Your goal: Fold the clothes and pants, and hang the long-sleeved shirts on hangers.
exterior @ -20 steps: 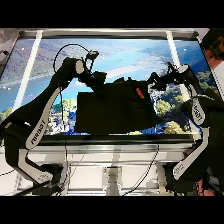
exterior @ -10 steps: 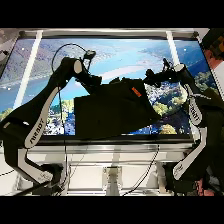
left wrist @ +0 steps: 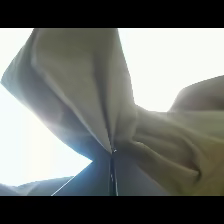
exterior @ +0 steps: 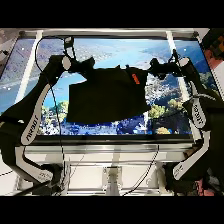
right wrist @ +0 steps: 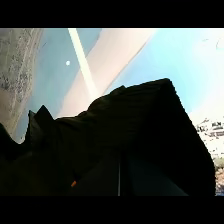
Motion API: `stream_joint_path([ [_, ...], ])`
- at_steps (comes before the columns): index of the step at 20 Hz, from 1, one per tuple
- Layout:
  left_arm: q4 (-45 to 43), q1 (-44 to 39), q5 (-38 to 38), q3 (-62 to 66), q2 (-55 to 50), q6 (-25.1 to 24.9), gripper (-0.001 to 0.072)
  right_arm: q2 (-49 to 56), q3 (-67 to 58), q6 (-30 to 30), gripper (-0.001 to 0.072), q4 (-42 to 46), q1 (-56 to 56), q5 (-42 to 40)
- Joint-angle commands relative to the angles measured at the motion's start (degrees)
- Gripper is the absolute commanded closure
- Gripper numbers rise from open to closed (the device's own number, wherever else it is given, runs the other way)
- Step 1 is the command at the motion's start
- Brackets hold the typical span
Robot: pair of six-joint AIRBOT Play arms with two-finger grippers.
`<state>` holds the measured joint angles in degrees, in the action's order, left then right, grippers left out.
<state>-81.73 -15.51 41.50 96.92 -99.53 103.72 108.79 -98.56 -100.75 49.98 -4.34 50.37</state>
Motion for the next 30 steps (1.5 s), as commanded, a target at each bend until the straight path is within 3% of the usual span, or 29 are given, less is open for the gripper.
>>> stream_joint_path([
  [1, 0.33, -1.14, -4.11, 0.0, 0.02, 1.14, 0.0704, -1.31, -0.09, -11.41, 0.0695, 7.76, 0.04, -0.35],
  [4, 0.33, -2.08, 3.32, -0.04, -0.98, 3.8, 0.0704, -1.66, -0.07, -16.59, 0.0695, 14.91, 0.04, 2.12],
  [11, 0.22, -2.89, 13.09, -0.04, -2.05, 4.33, 0.0684, -1.9, -0.09, -18.62, 0.0693, 15.28, -0.42, 4.63],
  [13, -1.66, -2.4, 13.2, -0.04, -2.05, 5.31, 0.0354, -1.9, -0.24, -18.64, 0.0692, 16.06, -0.44, 5.14],
  [18, -7.89, 1.01, 12.37, -0.04, -1.97, 13.46, 0.0343, -1.97, -0.48, -18.84, 0.0691, 19.61, -2.01, 8.66],
  [21, -4.57, 4.22, 7.91, -0.04, -1.95, 14.58, 0.0345, -1.97, -0.48, -18.49, 0.0687, 20.52, -4.63, 12.15],
  [22, -1.88, 5.11, 5.7, -0.04, -1.95, 13.57, 0.0345, -1.97, -0.48, -18.47, 0.0653, 20.44, -5.27, 12.68],
  [24, 4.63, 6.27, 0.81, -0.04, -1.95, 8.13, 0.0345, -1.97, -0.48, -17.75, 0.0481, 19.85, -6.19, 13.51],
  [28, 19.65, 6.27, -4.33, -0.04, -1.95, -9.94, 0.0343, -2.01, -2.05, -8.81, 0.0463, 13.75, -6.34, 13.73],
  [30, 19.34, 6.29, -2.99, -0.04, -1.97, -11.63, 0.0345, -2.01, -5.57, -4.98, 0.0463, 12.04, -6.34, 15.17],
])
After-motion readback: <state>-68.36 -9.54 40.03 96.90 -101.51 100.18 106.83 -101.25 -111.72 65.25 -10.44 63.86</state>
